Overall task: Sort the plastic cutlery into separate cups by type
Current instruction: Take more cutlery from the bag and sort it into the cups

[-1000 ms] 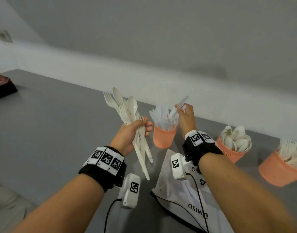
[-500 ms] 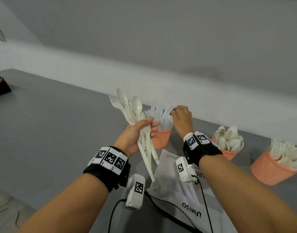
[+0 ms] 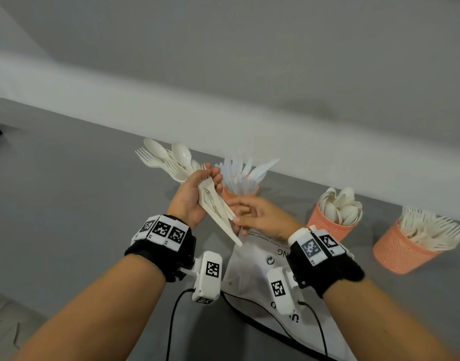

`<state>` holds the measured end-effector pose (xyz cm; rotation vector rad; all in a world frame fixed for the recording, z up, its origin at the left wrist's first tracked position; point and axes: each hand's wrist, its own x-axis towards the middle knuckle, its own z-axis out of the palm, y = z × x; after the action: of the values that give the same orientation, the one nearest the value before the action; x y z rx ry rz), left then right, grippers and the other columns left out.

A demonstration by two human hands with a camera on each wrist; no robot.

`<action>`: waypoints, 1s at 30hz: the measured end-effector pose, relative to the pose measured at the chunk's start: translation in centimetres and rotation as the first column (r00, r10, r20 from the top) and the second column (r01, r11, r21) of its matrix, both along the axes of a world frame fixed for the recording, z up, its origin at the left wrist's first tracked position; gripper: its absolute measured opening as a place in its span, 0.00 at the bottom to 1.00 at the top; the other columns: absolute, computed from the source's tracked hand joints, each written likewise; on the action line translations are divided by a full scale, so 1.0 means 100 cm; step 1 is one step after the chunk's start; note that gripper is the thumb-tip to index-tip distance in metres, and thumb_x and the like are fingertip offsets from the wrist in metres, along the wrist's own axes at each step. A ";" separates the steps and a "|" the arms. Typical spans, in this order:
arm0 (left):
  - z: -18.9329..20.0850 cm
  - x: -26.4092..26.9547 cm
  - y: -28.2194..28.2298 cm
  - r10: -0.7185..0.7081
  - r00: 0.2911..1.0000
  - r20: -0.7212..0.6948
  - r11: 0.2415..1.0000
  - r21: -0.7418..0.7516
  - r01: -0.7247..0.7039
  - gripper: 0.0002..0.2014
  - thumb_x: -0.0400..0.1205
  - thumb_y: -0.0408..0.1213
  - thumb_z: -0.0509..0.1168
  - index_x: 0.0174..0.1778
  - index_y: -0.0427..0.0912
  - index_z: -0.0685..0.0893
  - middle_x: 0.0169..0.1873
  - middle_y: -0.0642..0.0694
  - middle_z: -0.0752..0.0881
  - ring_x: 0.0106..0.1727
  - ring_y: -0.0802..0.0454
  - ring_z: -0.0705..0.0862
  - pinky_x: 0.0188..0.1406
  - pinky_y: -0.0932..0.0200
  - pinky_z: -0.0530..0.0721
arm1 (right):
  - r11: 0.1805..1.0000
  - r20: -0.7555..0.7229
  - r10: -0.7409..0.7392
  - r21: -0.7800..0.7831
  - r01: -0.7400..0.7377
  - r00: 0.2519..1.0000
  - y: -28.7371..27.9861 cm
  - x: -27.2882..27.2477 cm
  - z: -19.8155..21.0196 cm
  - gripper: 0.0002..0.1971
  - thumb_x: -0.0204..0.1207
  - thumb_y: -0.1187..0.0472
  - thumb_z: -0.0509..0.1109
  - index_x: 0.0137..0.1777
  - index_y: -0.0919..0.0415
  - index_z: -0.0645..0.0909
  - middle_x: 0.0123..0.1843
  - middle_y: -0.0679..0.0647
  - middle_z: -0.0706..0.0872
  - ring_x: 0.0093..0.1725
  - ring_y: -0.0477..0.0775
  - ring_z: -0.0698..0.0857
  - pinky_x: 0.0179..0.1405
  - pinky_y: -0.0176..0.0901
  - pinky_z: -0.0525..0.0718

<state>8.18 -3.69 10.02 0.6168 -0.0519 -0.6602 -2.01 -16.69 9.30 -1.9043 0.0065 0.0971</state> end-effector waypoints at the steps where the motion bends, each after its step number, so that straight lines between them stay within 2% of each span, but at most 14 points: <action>1: 0.000 -0.001 -0.002 0.006 1.000 0.002 1.000 -0.008 -0.006 0.09 0.83 0.28 0.56 0.41 0.42 0.78 0.28 0.49 0.87 0.27 0.58 0.86 0.27 0.66 0.84 | 0.998 -0.013 -0.003 0.065 0.004 1.000 -0.001 -0.004 -0.001 0.22 0.75 0.77 0.65 0.68 0.65 0.73 0.36 0.50 0.85 0.32 0.41 0.85 0.31 0.31 0.82; 3: 0.000 -0.003 -0.005 0.022 1.000 -0.005 1.000 -0.019 -0.022 0.09 0.83 0.28 0.56 0.40 0.43 0.77 0.27 0.49 0.86 0.27 0.58 0.85 0.28 0.66 0.84 | 0.991 -0.018 -0.036 0.130 0.038 0.999 -0.005 -0.011 0.001 0.24 0.74 0.79 0.64 0.70 0.65 0.71 0.31 0.47 0.87 0.29 0.42 0.85 0.30 0.32 0.82; 5: -0.003 -0.003 -0.006 0.042 0.998 -0.036 0.999 -0.021 -0.043 0.10 0.83 0.28 0.56 0.39 0.43 0.77 0.26 0.49 0.86 0.28 0.58 0.86 0.30 0.65 0.85 | 0.988 -0.036 -0.055 0.139 0.059 0.998 -0.013 -0.018 0.004 0.24 0.75 0.79 0.63 0.71 0.66 0.72 0.31 0.49 0.87 0.28 0.44 0.85 0.30 0.32 0.82; 8: -0.009 -0.002 -0.006 0.077 0.991 -0.107 0.997 -0.025 -0.080 0.09 0.84 0.28 0.55 0.40 0.42 0.76 0.26 0.48 0.87 0.29 0.56 0.88 0.32 0.63 0.88 | 0.988 -0.126 -0.099 0.103 0.112 0.987 -0.029 -0.030 0.008 0.20 0.75 0.81 0.61 0.65 0.67 0.77 0.31 0.57 0.85 0.25 0.45 0.84 0.28 0.33 0.83; 11: -0.012 -0.003 -0.005 0.107 0.985 -0.135 0.994 -0.003 -0.109 0.09 0.84 0.27 0.54 0.41 0.42 0.75 0.33 0.46 0.85 0.29 0.56 0.89 0.34 0.61 0.87 | 0.990 -0.226 -0.139 0.007 0.144 0.964 -0.035 -0.037 0.008 0.17 0.74 0.79 0.61 0.58 0.66 0.81 0.29 0.58 0.84 0.22 0.46 0.82 0.29 0.37 0.83; 15: -0.020 -0.010 -0.010 0.068 0.995 -0.076 0.997 0.027 -0.066 0.09 0.83 0.24 0.54 0.44 0.40 0.75 0.36 0.44 0.82 0.30 0.55 0.88 0.33 0.61 0.88 | 0.988 -0.187 -0.069 -0.146 0.041 0.980 -0.009 -0.028 0.004 0.16 0.81 0.69 0.60 0.67 0.62 0.73 0.29 0.53 0.82 0.22 0.40 0.81 0.27 0.31 0.80; 18: -0.021 -0.012 -0.011 0.051 0.998 -0.029 0.998 0.041 -0.049 0.09 0.82 0.24 0.55 0.45 0.41 0.76 0.32 0.45 0.86 0.32 0.54 0.88 0.35 0.59 0.88 | 0.981 -0.156 -0.043 -0.194 0.012 0.987 0.005 -0.024 -0.002 0.18 0.83 0.70 0.55 0.71 0.60 0.69 0.30 0.53 0.78 0.23 0.44 0.79 0.24 0.28 0.78; 20: -0.019 -0.007 -0.004 0.077 0.997 0.007 0.996 0.055 -0.077 0.09 0.82 0.23 0.55 0.44 0.41 0.76 0.30 0.46 0.87 0.32 0.55 0.88 0.39 0.59 0.88 | 0.975 -0.204 -0.043 -0.224 -0.004 0.978 -0.003 -0.030 -0.005 0.13 0.83 0.71 0.55 0.64 0.63 0.74 0.31 0.53 0.79 0.28 0.48 0.81 0.29 0.30 0.80; 22: -0.015 0.001 0.006 0.115 0.993 0.031 0.992 0.040 -0.117 0.10 0.83 0.23 0.53 0.44 0.41 0.75 0.33 0.46 0.84 0.31 0.55 0.87 0.39 0.59 0.87 | 0.974 -0.239 -0.111 -0.218 0.058 0.965 -0.020 -0.038 -0.008 0.10 0.82 0.72 0.54 0.50 0.61 0.75 0.35 0.55 0.82 0.40 0.58 0.84 0.42 0.36 0.82; 23: -0.013 0.005 0.012 0.135 0.990 0.043 0.990 0.024 -0.136 0.10 0.83 0.23 0.53 0.43 0.41 0.74 0.34 0.46 0.82 0.30 0.55 0.86 0.37 0.60 0.87 | 0.967 -0.235 -0.182 -0.220 0.130 0.955 -0.029 -0.042 -0.009 0.10 0.82 0.71 0.54 0.46 0.59 0.74 0.38 0.55 0.84 0.48 0.59 0.84 0.52 0.40 0.81; 25: -0.011 0.011 0.020 0.162 0.985 0.059 0.987 0.007 -0.162 0.10 0.82 0.22 0.53 0.42 0.40 0.74 0.34 0.45 0.79 0.29 0.54 0.84 0.36 0.61 0.86 | 0.931 -0.178 -0.338 -0.208 0.300 0.924 -0.038 -0.046 -0.006 0.08 0.84 0.64 0.55 0.50 0.59 0.76 0.49 0.55 0.86 0.60 0.55 0.81 0.63 0.42 0.74; 26: -0.010 0.012 0.023 0.166 0.984 0.069 0.986 0.011 -0.167 0.10 0.82 0.22 0.53 0.42 0.40 0.74 0.34 0.45 0.79 0.29 0.55 0.84 0.37 0.62 0.86 | 0.908 -0.123 -0.395 -0.203 0.367 0.910 -0.041 -0.044 -0.004 0.10 0.84 0.61 0.54 0.54 0.60 0.78 0.55 0.56 0.85 0.62 0.54 0.79 0.61 0.37 0.73; 28: -0.009 0.011 0.024 0.151 0.984 0.096 0.988 0.027 -0.154 0.10 0.82 0.22 0.52 0.42 0.41 0.73 0.34 0.45 0.78 0.30 0.54 0.83 0.39 0.61 0.85 | 0.838 0.055 -0.501 -0.221 0.500 0.864 -0.044 -0.032 0.006 0.15 0.85 0.61 0.55 0.57 0.67 0.81 0.57 0.61 0.79 0.57 0.53 0.77 0.49 0.30 0.74; 30: -0.010 0.009 0.021 0.126 0.985 0.120 0.990 0.053 -0.133 0.10 0.82 0.22 0.53 0.43 0.41 0.74 0.33 0.45 0.79 0.31 0.54 0.83 0.41 0.61 0.85 | 0.735 0.281 -0.579 -0.227 0.639 0.766 -0.051 -0.013 0.016 0.14 0.84 0.62 0.57 0.57 0.67 0.83 0.53 0.61 0.75 0.51 0.52 0.76 0.46 0.37 0.72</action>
<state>9.10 -1.57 8.99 0.7111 -0.0991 -0.5009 -3.28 -21.75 10.91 -2.1237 0.5533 -0.5770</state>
